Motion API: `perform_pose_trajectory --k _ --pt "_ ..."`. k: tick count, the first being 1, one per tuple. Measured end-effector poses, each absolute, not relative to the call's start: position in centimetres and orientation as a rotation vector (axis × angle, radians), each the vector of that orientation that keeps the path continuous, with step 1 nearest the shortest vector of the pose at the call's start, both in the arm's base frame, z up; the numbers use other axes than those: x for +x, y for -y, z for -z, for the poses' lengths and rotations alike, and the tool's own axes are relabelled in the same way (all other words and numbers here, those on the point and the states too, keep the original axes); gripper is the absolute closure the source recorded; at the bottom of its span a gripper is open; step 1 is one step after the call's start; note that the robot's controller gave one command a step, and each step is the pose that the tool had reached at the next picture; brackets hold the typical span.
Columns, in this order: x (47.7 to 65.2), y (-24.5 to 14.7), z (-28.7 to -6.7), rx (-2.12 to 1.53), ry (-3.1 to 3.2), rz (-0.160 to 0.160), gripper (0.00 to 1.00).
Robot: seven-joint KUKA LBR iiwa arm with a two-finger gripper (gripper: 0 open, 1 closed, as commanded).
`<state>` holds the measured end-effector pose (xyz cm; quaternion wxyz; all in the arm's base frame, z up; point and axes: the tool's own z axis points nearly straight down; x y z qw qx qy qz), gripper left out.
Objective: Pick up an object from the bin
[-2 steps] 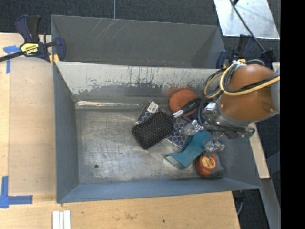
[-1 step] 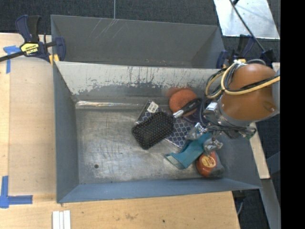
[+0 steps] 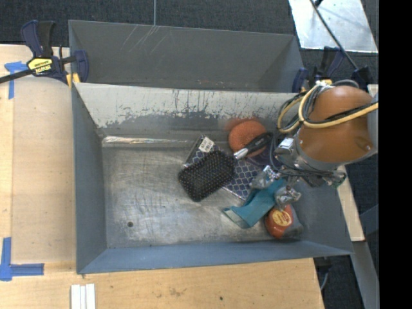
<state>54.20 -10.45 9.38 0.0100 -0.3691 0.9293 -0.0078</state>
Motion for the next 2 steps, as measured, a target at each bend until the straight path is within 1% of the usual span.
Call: perform_pose_trajectory --k 1,2 --pt "52.0 5.8 -21.1 -1.551 -2.735 -0.006 1.00" --pt "51.9 5.4 -22.4 -1.585 -2.715 -0.006 1.00"
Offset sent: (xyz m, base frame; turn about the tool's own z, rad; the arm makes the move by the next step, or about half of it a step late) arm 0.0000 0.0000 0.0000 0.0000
